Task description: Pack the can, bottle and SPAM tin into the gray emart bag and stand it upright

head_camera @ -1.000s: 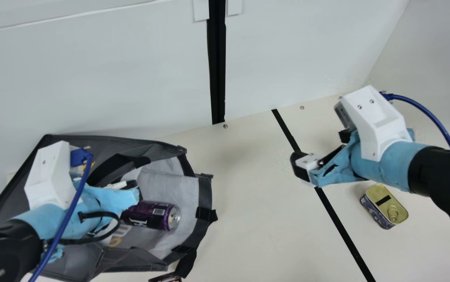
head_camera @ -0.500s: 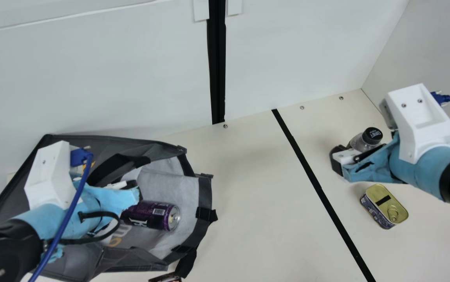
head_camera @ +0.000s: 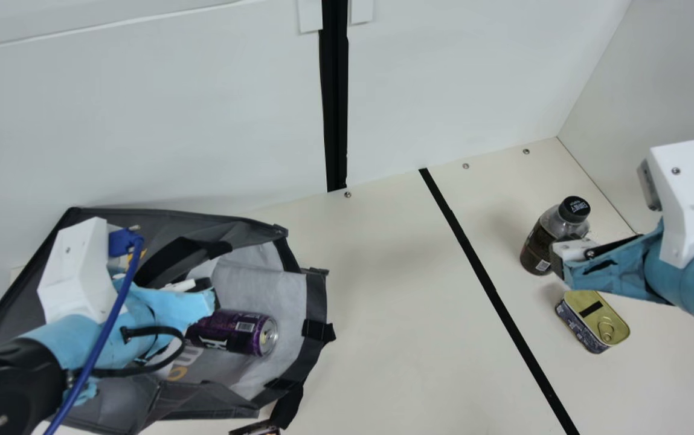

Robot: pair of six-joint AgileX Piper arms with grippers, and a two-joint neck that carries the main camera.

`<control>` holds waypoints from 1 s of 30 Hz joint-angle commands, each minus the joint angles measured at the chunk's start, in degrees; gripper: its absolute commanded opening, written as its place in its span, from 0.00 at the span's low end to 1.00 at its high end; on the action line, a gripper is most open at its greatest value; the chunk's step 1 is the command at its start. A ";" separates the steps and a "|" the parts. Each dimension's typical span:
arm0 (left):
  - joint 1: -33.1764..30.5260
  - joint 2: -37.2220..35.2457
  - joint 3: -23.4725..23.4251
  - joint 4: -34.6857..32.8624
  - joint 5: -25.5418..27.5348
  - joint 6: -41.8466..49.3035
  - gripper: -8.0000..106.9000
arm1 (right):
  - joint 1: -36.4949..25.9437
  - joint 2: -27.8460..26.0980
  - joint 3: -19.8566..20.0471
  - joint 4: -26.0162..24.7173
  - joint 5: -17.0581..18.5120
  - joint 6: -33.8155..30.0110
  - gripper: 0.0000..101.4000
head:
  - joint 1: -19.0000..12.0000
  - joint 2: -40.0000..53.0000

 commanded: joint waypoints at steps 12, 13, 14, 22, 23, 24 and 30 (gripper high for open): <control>0.00 0.00 0.00 0.00 0.00 0.00 0.00 | -3.59 -1.70 1.27 1.34 0.31 1.82 0.94 | -1.21 -0.14; 0.00 0.00 0.00 0.00 0.00 0.00 0.00 | -3.92 -1.84 1.26 1.74 0.31 1.69 0.94 | -1.21 -0.14; 0.00 0.00 0.00 0.00 0.00 0.00 0.00 | -4.28 -1.98 1.25 2.16 0.31 1.51 0.94 | -1.21 -0.14; 0.00 0.00 0.00 0.00 0.00 0.00 0.00 | -6.17 -2.94 1.17 4.66 0.31 0.48 0.94 | -1.21 -0.14; 0.00 0.00 0.00 0.00 0.00 0.00 0.00 | -6.32 -3.04 1.18 4.91 0.31 0.39 0.94 | -1.21 -0.14; 0.00 0.00 0.00 0.00 0.00 0.00 0.00 | -6.49 -3.14 1.21 5.15 0.31 0.28 0.94 | -1.21 -0.14; 0.00 0.00 0.00 0.00 0.00 0.00 0.00 | -7.11 -3.61 1.49 6.17 0.31 0.00 0.94 | -1.21 -0.14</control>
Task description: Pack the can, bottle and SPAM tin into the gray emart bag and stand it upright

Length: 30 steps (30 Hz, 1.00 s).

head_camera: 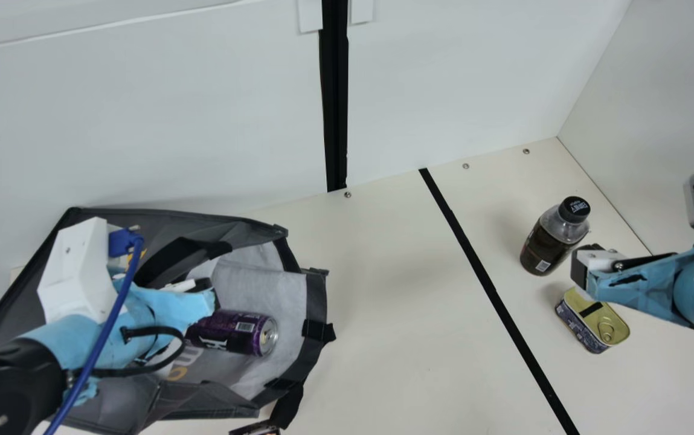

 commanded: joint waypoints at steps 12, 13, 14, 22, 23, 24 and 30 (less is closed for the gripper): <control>0.00 0.00 0.00 0.00 0.00 0.00 0.00 | -0.17 -0.47 0.62 0.54 0.00 0.25 0.94 | -1.21 -0.05; 0.00 0.00 0.00 0.00 0.00 0.00 0.00 | -0.12 -0.46 0.63 0.50 0.00 0.31 0.94 | -1.21 -0.05; 0.00 0.00 0.00 0.00 0.00 0.00 0.00 | -0.04 -0.41 0.61 0.45 0.00 0.40 0.94 | -1.21 -0.05; 0.00 0.00 0.00 0.00 0.00 0.00 0.00 | 1.20 1.34 -0.66 -0.69 0.00 1.60 0.94 | -1.21 -0.05; 0.00 0.00 0.00 0.00 0.00 0.00 0.00 | 1.25 1.72 -0.92 -0.86 0.00 1.78 0.94 | -1.21 -0.05; 0.00 0.00 0.00 0.00 0.00 0.00 0.00 | 1.31 2.12 -1.15 -0.93 0.00 2.02 0.94 | -1.21 -0.05; 0.00 0.00 0.00 0.00 0.00 0.00 0.00 | 1.65 4.91 -2.72 -1.44 0.00 3.55 0.94 | -1.21 -0.05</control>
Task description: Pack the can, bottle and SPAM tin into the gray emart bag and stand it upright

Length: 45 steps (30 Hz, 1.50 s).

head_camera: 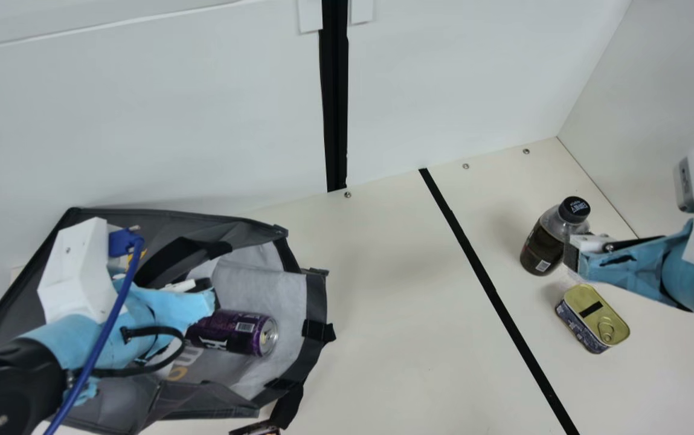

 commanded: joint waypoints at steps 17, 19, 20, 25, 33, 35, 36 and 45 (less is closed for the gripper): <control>0.00 0.00 0.00 0.00 0.00 0.00 0.00 | 0.78 10.61 -6.11 -1.46 0.00 3.76 0.94 | -1.21 -0.14; 0.00 0.00 0.00 0.00 0.00 0.00 0.00 | 0.53 11.91 -7.07 -1.30 0.00 3.91 0.94 | -1.21 -0.14; 0.00 0.00 0.00 0.00 0.00 0.00 0.00 | 0.36 12.57 -7.57 -1.21 0.00 3.93 0.94 | -1.21 -0.14; 0.00 0.00 0.00 0.00 0.00 0.00 0.00 | -0.66 15.81 -9.96 -0.52 0.00 3.77 0.94 | -1.21 -0.14; 0.00 0.00 0.00 0.00 0.00 0.00 0.00 | -2.79 21.16 -13.49 0.65 0.00 2.43 0.94 | -1.21 -0.14; 0.00 0.00 0.00 0.00 0.00 0.00 0.00 | -3.28 22.45 -14.17 0.75 0.00 2.10 0.94 | -1.21 -0.14; 0.00 0.00 0.00 0.00 0.00 0.00 0.00 | -3.51 23.10 -14.49 0.80 0.00 1.94 0.94 | -1.21 -0.14; 0.00 0.00 0.00 0.00 0.00 0.00 0.00 | -5.39 28.29 -16.62 1.87 0.00 1.01 0.94 | -1.21 -0.14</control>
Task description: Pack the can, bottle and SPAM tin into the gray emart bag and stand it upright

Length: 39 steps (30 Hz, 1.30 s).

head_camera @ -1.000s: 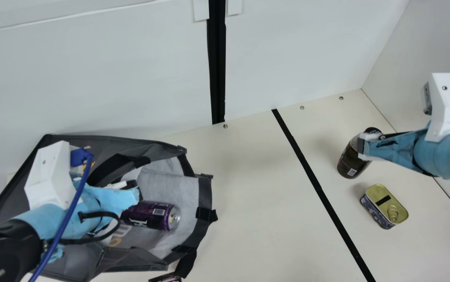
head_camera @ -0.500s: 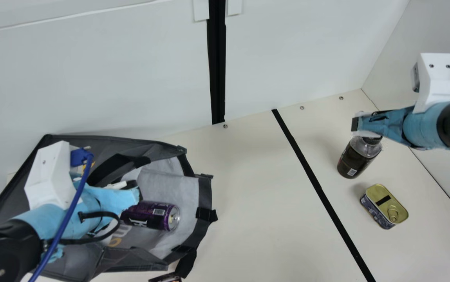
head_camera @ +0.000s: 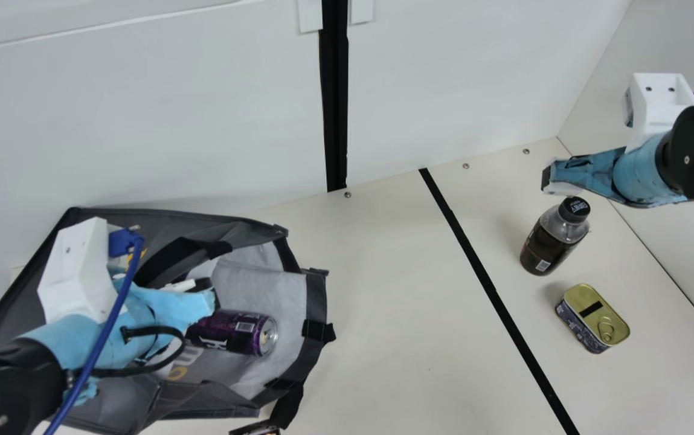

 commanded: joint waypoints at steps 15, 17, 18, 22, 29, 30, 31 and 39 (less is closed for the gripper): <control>0.00 0.00 0.00 0.00 0.00 0.00 0.00 | -2.82 8.96 -3.38 4.49 0.06 -0.84 0.94 | -1.21 -0.14; 0.00 0.00 0.00 0.00 0.00 0.00 0.00 | -3.02 10.06 -4.03 4.83 0.06 -0.98 0.94 | -1.21 -0.14; 0.00 0.00 0.00 0.00 0.00 0.00 0.00 | -3.10 10.59 -4.34 4.98 0.06 -1.05 0.94 | -1.21 -0.14; 0.00 0.00 0.00 0.00 0.00 0.00 0.00 | -3.32 12.56 -5.49 5.43 0.06 -1.33 0.94 | -1.21 -0.14; 0.00 0.00 0.00 0.00 0.00 0.00 0.00 | -3.41 15.43 -6.97 5.33 0.06 -1.62 0.94 | -1.21 -0.14; 0.00 0.00 0.00 0.00 0.00 0.00 0.00 | -3.40 15.76 -7.10 5.30 0.06 -1.63 0.94 | -1.21 -0.14; 0.00 0.00 0.00 0.00 0.00 0.00 0.00 | -3.38 16.08 -7.22 5.27 0.06 -1.64 0.94 | -1.21 -0.14; 0.00 0.00 0.00 0.00 0.00 0.00 0.00 | -3.42 17.85 -7.09 4.90 0.06 -1.65 0.94 | -1.21 -0.14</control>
